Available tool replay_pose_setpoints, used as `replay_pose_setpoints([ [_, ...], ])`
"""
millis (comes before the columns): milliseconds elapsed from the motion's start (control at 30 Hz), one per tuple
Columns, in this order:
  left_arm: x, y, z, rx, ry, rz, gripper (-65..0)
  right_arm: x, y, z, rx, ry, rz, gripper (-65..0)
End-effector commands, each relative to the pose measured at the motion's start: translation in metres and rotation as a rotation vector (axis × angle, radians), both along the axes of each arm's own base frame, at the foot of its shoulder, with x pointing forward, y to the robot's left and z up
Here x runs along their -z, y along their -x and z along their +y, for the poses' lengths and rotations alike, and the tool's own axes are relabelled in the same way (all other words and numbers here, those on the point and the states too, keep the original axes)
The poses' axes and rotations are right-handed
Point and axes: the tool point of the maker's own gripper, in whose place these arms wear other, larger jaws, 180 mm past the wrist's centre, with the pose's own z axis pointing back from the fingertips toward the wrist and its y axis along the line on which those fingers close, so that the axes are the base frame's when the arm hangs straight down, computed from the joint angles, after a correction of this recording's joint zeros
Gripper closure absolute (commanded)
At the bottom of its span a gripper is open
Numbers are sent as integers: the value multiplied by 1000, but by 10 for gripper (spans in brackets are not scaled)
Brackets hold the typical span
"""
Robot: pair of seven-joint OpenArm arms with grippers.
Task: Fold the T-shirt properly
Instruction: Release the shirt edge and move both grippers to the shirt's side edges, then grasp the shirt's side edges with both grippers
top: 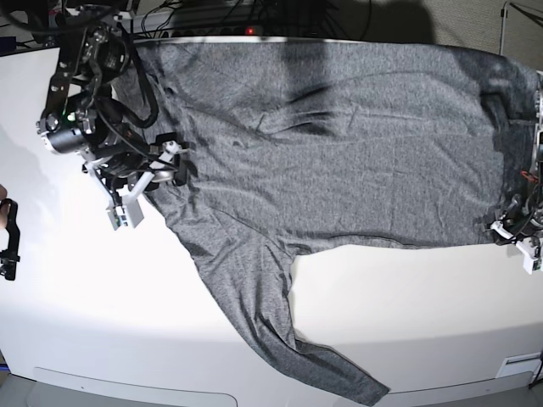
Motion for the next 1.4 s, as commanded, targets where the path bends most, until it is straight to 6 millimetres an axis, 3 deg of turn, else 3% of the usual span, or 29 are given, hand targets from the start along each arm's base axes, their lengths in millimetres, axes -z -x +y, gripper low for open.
replay_pose_setpoints([
  [0,-9,-4,9,-8,-16,5,-262,-12,-8,1,-9,-1,-51,-280],
  [67,-9,-3,11,-10,-18,5,-224,-14,-10,1,-8,-3,-62,-280],
  [200,-15,-8,14,-13,-22,-8,-22,-28,-23,1,-1,-14,-143,-280],
  [233,-18,-10,14,-11,-23,-17,0,-33,-28,0,2,-13,-167,-280],
  [433,-26,-19,14,-10,-26,-66,0,-65,-56,2,5,-28,-293,-280],
  [533,-26,-19,14,-10,-25,-66,0,-72,-69,-8,28,17,-331,-280],
  [700,-27,-20,13,-10,-25,-66,0,-57,-94,-22,71,34,-311,-280],
  [867,-27,-20,13,-10,-25,-69,0,-43,-133,-29,106,-23,-266,-280],
  [1033,-27,-20,13,-10,-25,-70,0,-14,-163,-36,142,-52,-172,-280],
  [1200,-27,-21,14,-10,-26,-73,0,20,-169,-25,100,-112,-70,-280],
  [1367,-31,-24,14,-10,-29,-100,0,37,-165,-20,89,-139,-41,-280],
])
